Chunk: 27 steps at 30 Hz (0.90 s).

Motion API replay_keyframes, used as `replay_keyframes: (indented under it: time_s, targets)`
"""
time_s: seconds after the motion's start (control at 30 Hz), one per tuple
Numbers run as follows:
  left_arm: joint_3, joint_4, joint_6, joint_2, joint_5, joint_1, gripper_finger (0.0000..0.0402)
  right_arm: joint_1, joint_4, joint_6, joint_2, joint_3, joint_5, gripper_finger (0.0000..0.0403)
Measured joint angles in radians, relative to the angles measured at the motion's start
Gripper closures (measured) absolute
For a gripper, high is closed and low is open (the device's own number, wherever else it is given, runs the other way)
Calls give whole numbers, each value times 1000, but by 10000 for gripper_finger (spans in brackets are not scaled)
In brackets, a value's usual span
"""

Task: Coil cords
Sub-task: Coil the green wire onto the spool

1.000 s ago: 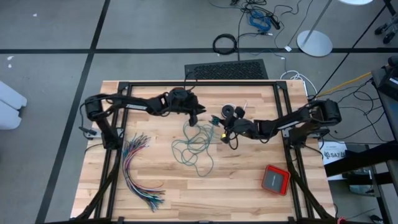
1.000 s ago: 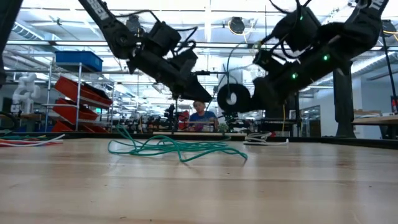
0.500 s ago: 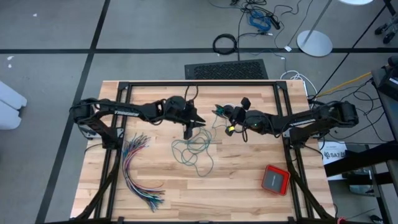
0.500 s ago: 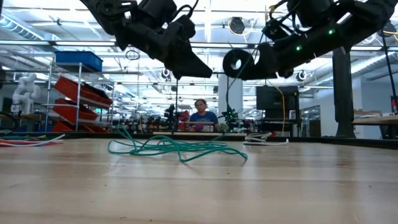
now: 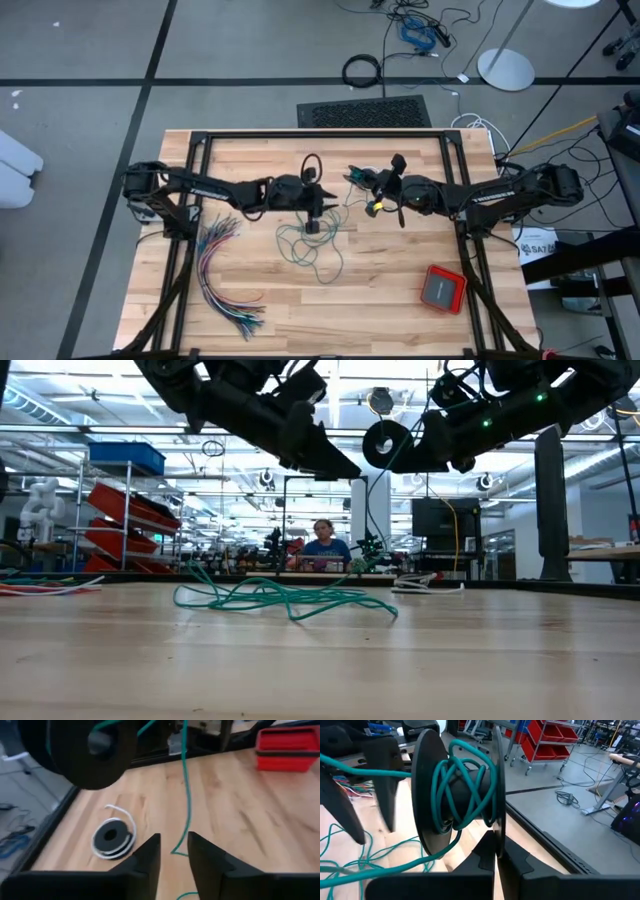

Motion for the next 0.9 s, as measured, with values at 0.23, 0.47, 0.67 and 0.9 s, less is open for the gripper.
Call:
replay_keyframes:
  time_s: [0.23, 0.47, 0.67, 0.9]
  targets:
    - [0, 38, 11, 9, -36, -34, 205, 0, -4, 0, 0, 0, 0, 403]
    - [25, 113, -19, 97, -36, -34, 192, 0, -5, 4, 0, 0, 0, 403]
    - [104, 118, -62, 174, -38, -34, 193, 0, -6, 7, 0, 0, 0, 403]
    - [137, 67, -55, 170, -136, -34, 233, 0, -18, 8, 1, 0, 0, 403]
